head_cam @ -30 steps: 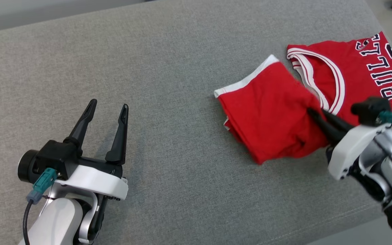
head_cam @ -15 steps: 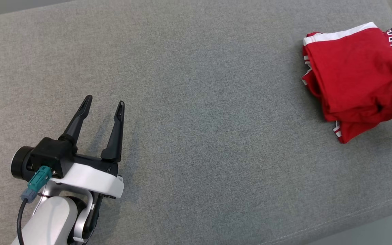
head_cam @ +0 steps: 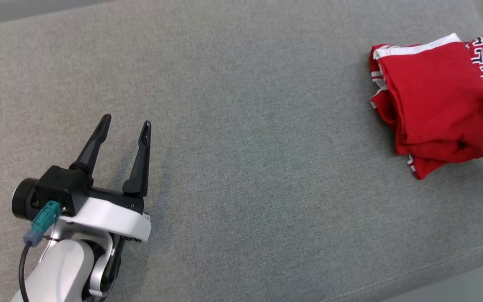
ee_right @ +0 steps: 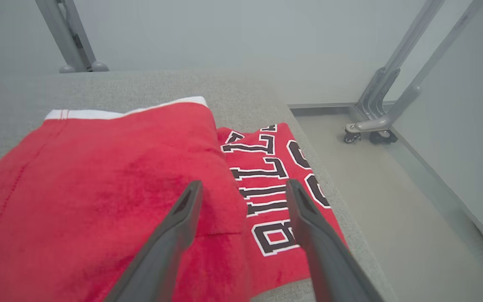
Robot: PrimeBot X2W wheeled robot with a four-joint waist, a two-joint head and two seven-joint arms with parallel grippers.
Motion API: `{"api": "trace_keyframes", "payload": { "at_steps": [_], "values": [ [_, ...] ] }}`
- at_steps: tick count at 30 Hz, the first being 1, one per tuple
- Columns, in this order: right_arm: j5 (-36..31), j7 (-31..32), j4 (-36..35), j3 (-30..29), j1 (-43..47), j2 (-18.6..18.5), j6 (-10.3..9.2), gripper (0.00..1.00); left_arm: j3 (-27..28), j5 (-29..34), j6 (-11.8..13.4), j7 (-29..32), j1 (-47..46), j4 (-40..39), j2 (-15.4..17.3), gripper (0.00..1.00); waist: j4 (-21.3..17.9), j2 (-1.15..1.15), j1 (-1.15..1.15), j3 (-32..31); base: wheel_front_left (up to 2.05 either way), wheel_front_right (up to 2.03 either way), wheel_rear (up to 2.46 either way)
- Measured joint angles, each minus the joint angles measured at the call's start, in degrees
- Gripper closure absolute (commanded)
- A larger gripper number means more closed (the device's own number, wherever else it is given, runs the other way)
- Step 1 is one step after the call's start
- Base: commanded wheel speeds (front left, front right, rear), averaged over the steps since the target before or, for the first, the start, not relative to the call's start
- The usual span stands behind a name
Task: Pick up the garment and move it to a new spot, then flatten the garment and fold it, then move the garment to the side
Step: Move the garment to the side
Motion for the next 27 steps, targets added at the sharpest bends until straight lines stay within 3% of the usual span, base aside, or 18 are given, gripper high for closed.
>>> {"api": "trace_keyframes", "payload": {
  "at_steps": [5,8,13,18,27],
  "values": [
    [-1.93,-4.22,-4.65,-2.5,2.7,1.63,0.0,0.0,0.57,-1.19,0.59,-0.86,2.5,1.01,-0.45,0.0,-0.07,0.0,0.0,-3.23,0.0,0.0,0.0],
    [-6.57,-4.63,-9.71,-5.35,5.87,2.53,0.0,0.0,0.43,-1.68,1.0,-1.31,4.04,1.37,-1.05,0.0,0.19,0.0,0.0,-5.36,0.0,0.0,0.0],
    [-14.24,-4.88,-24.73,-14.17,14.84,8.8,0.0,0.0,0.71,-2.74,1.24,-2.21,5.84,2.32,-1.36,0.0,2.0,0.0,0.0,-8.46,0.0,0.0,0.0],
    [-21.69,-3.45,-37.45,-20.64,25.93,17.68,0.0,0.0,1.36,-3.54,1.58,-3.11,7.55,3.07,-1.43,0.0,5.07,0.0,0.0,-11.29,0.0,0.0,0.0],
    [-27.94,3.64,-48.68,-24.09,36.63,25.73,0.0,0.0,2.03,-4.23,2.21,-4.2,11.23,4.41,-1.19,0.0,9.87,0.0,0.0,-16.2,0.0,0.0,0.0]
  ]
}}
